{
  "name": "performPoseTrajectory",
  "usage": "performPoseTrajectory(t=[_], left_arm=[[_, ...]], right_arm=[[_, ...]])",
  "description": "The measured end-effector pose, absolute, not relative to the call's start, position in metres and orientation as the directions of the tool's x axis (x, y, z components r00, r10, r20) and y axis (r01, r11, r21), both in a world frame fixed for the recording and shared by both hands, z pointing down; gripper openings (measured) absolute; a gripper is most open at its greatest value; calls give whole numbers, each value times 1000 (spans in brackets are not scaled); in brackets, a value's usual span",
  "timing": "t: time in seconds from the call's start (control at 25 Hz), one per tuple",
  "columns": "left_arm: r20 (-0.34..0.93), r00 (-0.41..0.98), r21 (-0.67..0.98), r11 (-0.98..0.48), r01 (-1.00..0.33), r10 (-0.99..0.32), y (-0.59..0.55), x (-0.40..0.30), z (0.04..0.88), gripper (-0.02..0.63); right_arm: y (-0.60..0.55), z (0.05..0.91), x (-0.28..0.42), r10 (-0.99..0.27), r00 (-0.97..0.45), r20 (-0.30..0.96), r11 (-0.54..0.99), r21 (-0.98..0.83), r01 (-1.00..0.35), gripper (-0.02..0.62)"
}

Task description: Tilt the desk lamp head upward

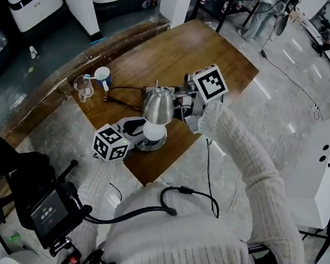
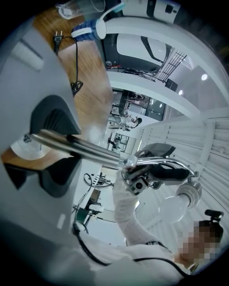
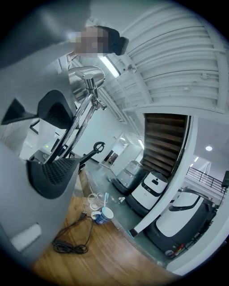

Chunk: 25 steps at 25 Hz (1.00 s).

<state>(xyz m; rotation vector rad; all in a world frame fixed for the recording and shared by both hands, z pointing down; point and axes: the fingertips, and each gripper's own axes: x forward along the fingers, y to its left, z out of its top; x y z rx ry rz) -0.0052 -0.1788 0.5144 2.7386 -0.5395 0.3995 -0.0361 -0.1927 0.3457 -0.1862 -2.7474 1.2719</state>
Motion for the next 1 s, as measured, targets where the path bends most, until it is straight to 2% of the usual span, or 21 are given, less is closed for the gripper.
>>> performPoseTrajectory(t=[0.28,0.48,0.64,0.8,1.0], left_arm=[[324,883,256,-867,-428,-340,-179,-5,514,159],[317,885,271,-862,-429,-340,-178,-5,514,158],[306,891,279,-863,-421,-336,-175,-5,513,165],[290,892,270,-865,-423,-346,-165,-6,505,218],[201,895,300,-844,-444,-399,-152,-15,486,222]], right_arm=[[-193,348,-34,131,-990,48,677,-734,54,202],[-190,357,-30,85,-983,160,807,-590,-27,184],[-188,357,-20,43,-986,164,849,-525,-50,206],[-180,348,1,-69,-989,130,919,-378,-114,233],[-159,347,32,-213,-975,65,935,-277,-222,236]])
